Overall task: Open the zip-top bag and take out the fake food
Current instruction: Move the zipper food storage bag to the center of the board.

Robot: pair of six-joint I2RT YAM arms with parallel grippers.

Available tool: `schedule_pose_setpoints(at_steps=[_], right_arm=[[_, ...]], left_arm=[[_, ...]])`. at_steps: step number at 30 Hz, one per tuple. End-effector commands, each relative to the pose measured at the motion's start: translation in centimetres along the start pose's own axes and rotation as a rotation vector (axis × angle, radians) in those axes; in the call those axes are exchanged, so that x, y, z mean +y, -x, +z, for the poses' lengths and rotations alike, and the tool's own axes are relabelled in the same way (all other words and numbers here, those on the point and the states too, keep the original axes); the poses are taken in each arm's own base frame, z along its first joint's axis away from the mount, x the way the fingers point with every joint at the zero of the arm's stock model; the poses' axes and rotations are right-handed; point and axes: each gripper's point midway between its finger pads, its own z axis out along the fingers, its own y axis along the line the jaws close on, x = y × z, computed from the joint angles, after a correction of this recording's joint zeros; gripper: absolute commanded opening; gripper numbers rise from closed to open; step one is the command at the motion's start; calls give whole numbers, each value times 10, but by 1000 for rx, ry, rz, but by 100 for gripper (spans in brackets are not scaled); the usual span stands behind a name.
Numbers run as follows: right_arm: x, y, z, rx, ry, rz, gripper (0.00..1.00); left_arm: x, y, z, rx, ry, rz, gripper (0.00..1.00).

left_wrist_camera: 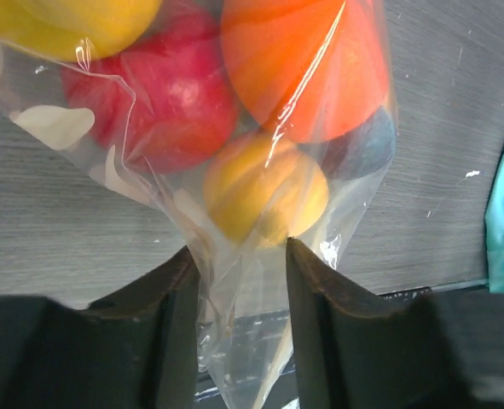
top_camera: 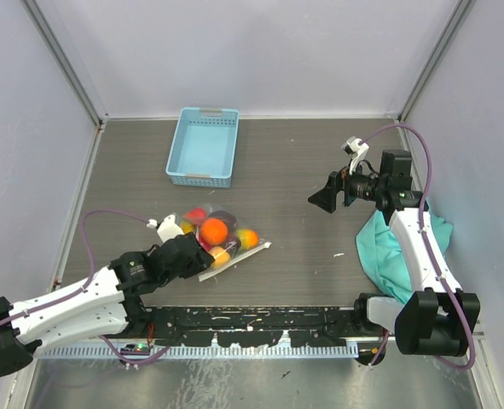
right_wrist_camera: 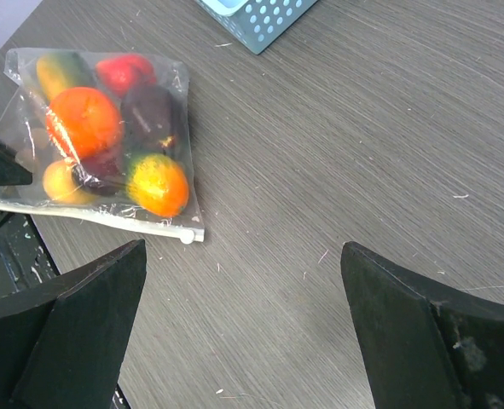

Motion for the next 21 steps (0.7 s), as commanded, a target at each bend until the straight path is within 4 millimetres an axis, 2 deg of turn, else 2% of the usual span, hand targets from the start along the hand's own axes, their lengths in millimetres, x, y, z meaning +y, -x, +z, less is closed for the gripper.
schedule_pose_setpoints(at_steps=[1,6,14,17,21], right_arm=[[2,9,0,-21,4,-47,100],[6,8,1,-17,21,-53,100],[22,3,5,-23,100,-94,100],[38,-8,9,-28,189,-154,100],[59,-33,16,-14,306,-296,100]], left_arm=[[-27,23,0,-103,-86,-49,31],[-34,34,-7,-149,-130,-34,17],[-37,55,-10,-169,-212,-69,5],[-34,65,-4,-154,-235,-109,3],[-14,85,7,-166,-184,-129,3]])
